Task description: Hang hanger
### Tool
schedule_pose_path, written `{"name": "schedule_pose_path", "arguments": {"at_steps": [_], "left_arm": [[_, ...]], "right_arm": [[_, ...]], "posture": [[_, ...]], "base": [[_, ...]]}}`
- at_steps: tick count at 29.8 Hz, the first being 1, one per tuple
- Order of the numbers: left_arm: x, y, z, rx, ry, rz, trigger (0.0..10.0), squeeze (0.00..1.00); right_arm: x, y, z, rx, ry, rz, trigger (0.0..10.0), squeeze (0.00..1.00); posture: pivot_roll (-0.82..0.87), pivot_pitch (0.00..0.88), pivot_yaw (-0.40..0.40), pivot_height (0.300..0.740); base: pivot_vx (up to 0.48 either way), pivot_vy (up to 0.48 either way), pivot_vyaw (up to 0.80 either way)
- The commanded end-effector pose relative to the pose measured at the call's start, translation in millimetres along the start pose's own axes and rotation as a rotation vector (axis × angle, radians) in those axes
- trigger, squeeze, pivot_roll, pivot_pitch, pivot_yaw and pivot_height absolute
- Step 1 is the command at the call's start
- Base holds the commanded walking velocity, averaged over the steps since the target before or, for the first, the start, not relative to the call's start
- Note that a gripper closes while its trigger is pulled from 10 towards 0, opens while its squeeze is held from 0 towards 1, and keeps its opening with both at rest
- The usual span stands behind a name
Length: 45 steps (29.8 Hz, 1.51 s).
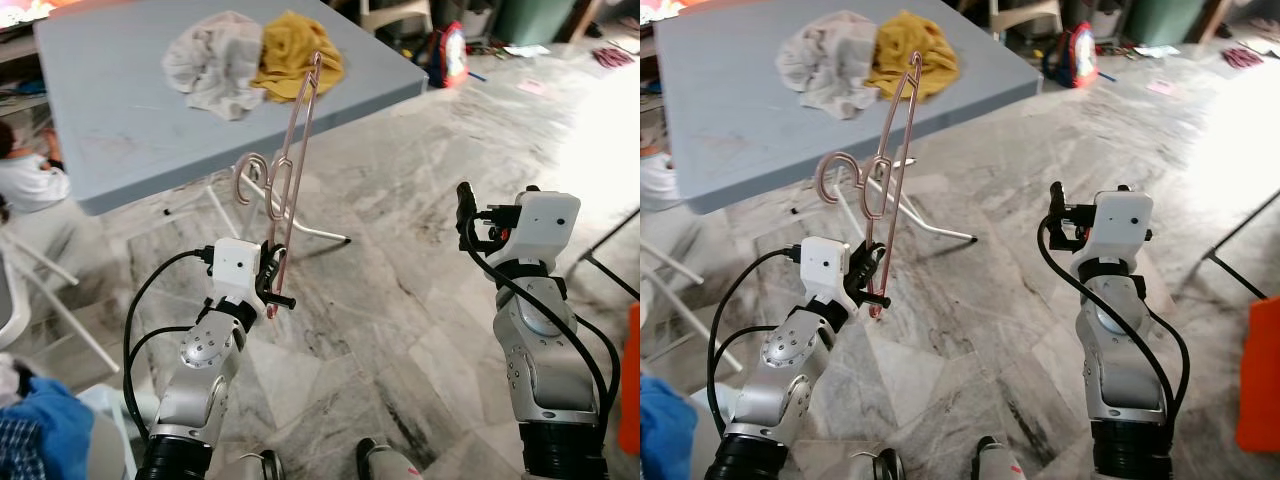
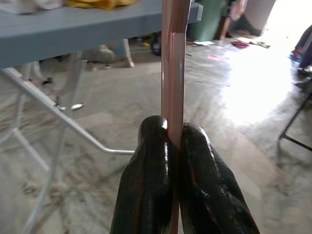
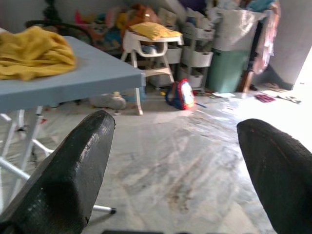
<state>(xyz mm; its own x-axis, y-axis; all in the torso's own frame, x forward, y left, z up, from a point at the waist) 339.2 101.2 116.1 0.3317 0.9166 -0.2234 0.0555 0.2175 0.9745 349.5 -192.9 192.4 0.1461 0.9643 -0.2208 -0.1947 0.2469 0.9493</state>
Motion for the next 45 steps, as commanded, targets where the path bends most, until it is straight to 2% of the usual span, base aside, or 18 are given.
{"name": "schedule_pose_path", "arguments": {"at_steps": [1,17,34,45], "left_arm": [[-1.3,3,-0.6,-0.016,-0.012,0.005,10.0,0.00],[-6.1,-2,-2.7,0.004,-0.038,-0.009,10.0,0.00],[-11.1,-8,-3.3,0.033,-0.071,-0.012,10.0,0.00],[-13.2,-12,-4.1,0.048,-0.086,-0.015,10.0,0.00]], "right_arm": [[-4.4,1,-1.5,-0.005,-0.018,-0.007,10.0,0.00],[-3.7,-1,-3.0,0.007,-0.014,-0.006,10.0,0.00],[-4.3,-3,-4.4,0.015,-0.016,-0.008,10.0,0.00],[-3.5,-3,-4.0,0.018,-0.010,-0.010,10.0,0.00]], "posture": [[-0.09,0.166,0.013,0.740],[-0.09,0.174,0.013,0.740],[-0.10,0.176,0.014,0.740],[-0.10,0.174,0.010,0.740]], "base": [[0.000,0.000,-0.80],[0.121,0.000,-0.80],[0.318,0.000,-0.80],[0.139,0.000,-0.80]]}}
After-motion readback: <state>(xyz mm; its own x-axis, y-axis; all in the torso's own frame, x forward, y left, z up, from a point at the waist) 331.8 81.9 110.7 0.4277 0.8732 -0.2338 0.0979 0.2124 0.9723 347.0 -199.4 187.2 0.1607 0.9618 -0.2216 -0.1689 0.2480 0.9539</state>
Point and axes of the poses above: a point about 5 cm out from each wrist's last joint towards the gripper, its own z axis pointing out of the wrist towards the gripper, its own y axis along the axis of the wrist's last joint, x = y × z, the point moved 4 cm from there along z, pointing out of the wrist towards the gripper, and after that the axes turned 10 degrees about -z, right-handed, at the moved point
